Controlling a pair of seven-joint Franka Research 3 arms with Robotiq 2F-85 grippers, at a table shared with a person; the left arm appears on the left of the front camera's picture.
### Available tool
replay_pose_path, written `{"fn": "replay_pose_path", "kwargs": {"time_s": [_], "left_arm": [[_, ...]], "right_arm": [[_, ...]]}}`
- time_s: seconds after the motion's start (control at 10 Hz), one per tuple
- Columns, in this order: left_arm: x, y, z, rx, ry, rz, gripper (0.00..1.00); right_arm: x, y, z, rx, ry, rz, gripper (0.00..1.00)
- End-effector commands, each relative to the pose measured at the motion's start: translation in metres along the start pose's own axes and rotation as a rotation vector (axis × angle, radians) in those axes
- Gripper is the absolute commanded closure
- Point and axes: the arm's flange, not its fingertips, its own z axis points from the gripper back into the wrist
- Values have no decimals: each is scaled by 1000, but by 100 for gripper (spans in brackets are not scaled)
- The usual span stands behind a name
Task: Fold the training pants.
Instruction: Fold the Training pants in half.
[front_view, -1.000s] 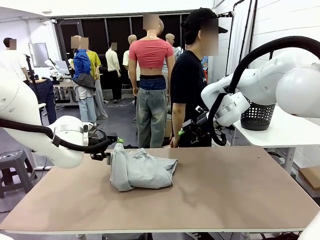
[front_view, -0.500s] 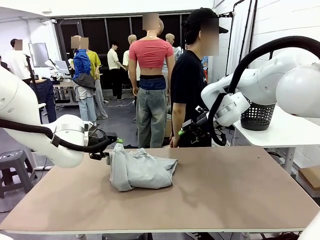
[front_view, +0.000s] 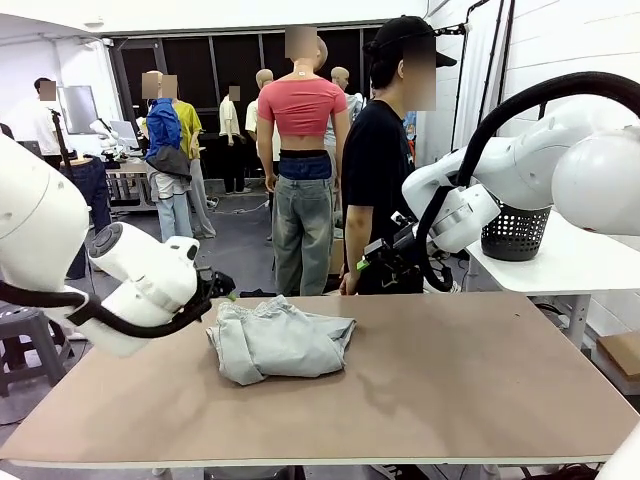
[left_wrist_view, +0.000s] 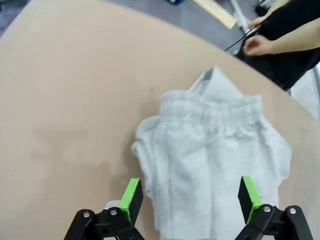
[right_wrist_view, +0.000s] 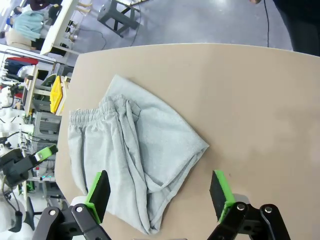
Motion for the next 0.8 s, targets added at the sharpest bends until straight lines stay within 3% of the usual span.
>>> {"fn": "replay_pose_path", "kwargs": {"time_s": [0.0,0.7], "left_arm": [[5,-13,3,-30,-31,-24,0],[5,-13,3,-30,-31,-24,0]], "right_arm": [[0,1,1,7,9,-11,0],[0,1,1,7,9,-11,0]]}}
